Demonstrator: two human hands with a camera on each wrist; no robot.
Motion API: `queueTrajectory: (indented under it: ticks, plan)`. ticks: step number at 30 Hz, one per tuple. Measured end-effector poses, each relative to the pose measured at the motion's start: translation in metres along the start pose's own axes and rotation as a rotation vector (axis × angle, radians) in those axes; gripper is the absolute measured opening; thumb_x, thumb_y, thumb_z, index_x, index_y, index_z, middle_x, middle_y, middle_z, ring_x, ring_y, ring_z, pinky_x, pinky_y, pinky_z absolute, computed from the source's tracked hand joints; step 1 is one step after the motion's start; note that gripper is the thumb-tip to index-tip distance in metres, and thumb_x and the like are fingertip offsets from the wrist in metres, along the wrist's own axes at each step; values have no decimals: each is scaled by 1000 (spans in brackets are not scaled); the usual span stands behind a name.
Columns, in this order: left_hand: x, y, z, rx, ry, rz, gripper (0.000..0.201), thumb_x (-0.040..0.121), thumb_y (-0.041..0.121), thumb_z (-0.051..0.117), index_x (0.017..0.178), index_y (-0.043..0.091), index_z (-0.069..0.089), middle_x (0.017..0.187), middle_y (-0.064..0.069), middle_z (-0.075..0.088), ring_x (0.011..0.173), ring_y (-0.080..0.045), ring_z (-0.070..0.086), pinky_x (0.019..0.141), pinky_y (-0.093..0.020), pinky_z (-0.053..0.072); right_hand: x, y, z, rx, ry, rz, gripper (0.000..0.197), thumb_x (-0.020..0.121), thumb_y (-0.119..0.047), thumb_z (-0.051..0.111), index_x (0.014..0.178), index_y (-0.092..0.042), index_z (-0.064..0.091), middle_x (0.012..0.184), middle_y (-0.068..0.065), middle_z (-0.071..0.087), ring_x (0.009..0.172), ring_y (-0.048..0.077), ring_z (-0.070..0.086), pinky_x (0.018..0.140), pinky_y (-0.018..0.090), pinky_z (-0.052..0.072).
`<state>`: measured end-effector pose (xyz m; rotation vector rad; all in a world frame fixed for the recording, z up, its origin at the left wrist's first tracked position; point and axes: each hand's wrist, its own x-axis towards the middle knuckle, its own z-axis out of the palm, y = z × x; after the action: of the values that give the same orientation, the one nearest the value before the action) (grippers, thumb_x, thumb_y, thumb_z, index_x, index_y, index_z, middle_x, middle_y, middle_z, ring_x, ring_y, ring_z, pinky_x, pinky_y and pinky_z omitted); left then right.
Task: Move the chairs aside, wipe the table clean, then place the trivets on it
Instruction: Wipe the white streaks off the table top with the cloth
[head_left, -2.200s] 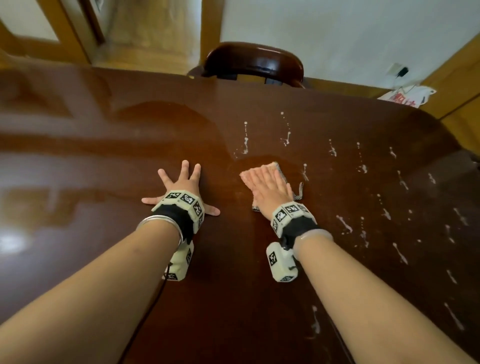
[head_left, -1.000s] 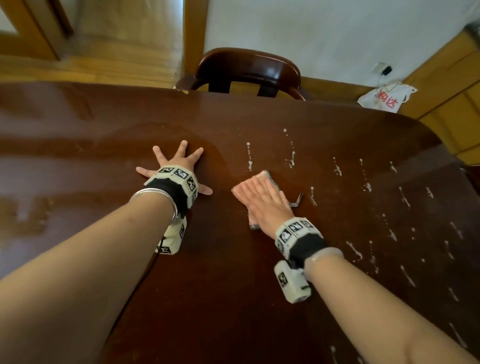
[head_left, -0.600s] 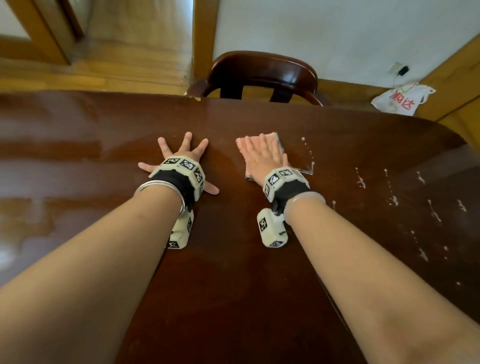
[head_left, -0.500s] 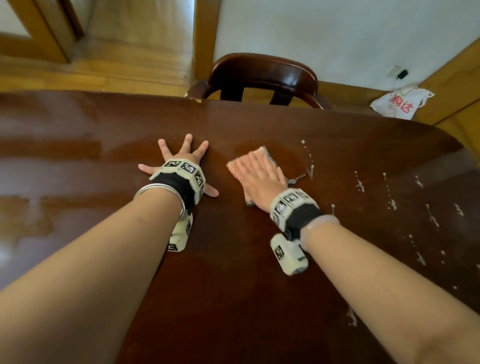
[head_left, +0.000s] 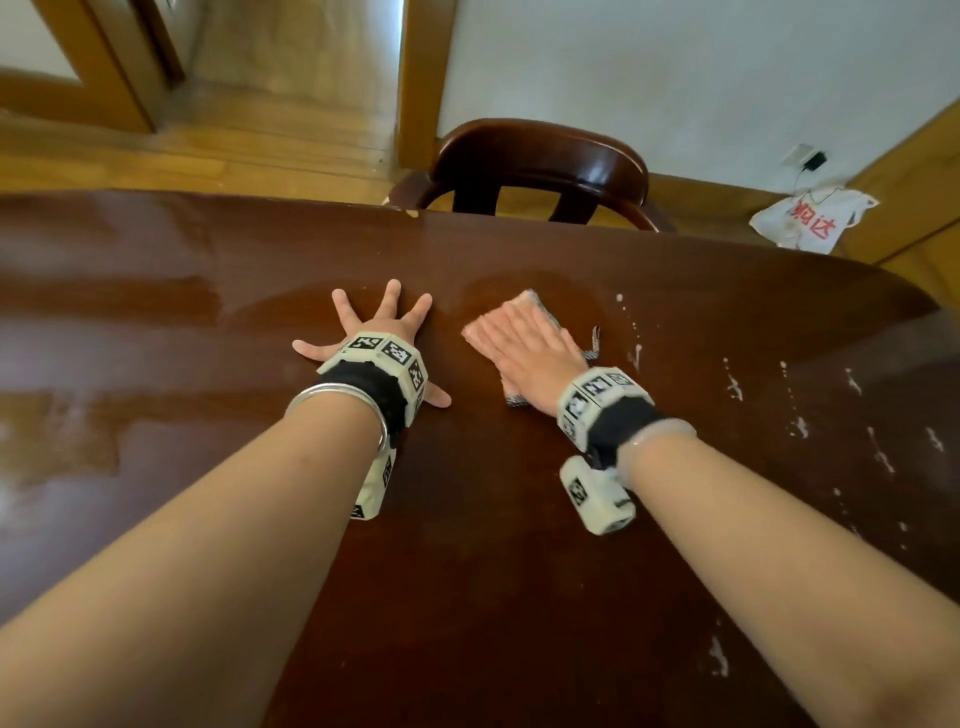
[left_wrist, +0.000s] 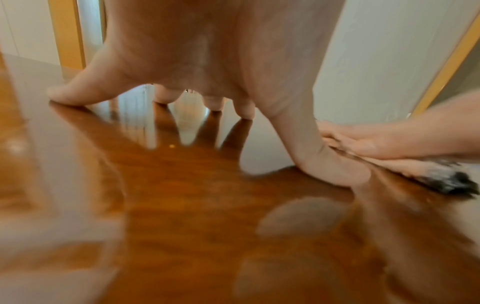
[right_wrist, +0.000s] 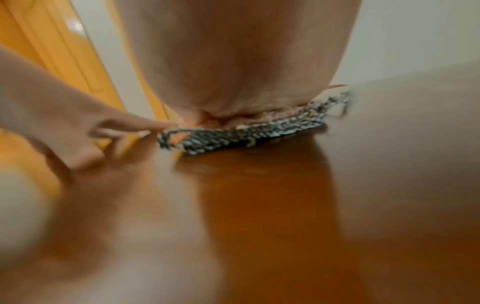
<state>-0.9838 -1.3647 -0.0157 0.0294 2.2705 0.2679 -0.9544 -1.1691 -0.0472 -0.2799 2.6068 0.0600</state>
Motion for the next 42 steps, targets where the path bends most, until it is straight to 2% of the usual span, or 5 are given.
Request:
queueTrajectory:
  ticks: [5, 9, 28, 34, 42]
  plan:
    - [0, 0, -1, -8, -2, 0, 139, 47, 54, 87, 140, 56, -16, 150, 19, -33, 134, -39, -37, 88, -85, 4, 37, 29, -23, 164, -5, 303, 76, 83, -8, 5, 149, -41, -16, 157, -1, -28, 143, 34, -25, 115, 62, -5]
    - [1, 0, 0, 4, 10, 3, 139, 46, 55, 87, 140, 55, -14, 150, 20, -32, 134, -40, -36, 88, -85, 6, 55, -25, -27, 124, 49, 153, 76, 97, -18, 37, 148, -46, -11, 159, -5, -23, 144, 33, -24, 113, 64, -3]
    - [1, -2, 3, 28, 57, 6, 137, 44, 60, 85, 141, 57, -11, 151, 22, -27, 137, -41, -30, 89, -85, 10, -77, -13, 28, 91, -79, 29, 54, 104, -38, 15, 145, -48, -18, 154, -15, -31, 140, 12, -29, 114, 45, -14]
    - [7, -6, 5, 52, 63, 8, 138, 41, 65, 83, 139, 59, -13, 151, 24, -27, 137, -42, -29, 87, -85, 10, -58, 19, 9, 280, -54, 375, 64, 104, -27, 25, 147, -43, -20, 154, -6, -33, 142, 27, -30, 117, 54, -10]
    - [5, -3, 6, 50, 106, 0, 136, 43, 64, 83, 140, 57, -11, 152, 23, -24, 138, -43, -27, 90, -84, 14, -95, 4, 35, 148, -46, 85, 54, 104, -38, 17, 147, -49, -14, 155, -17, -29, 142, 13, -27, 116, 46, -12]
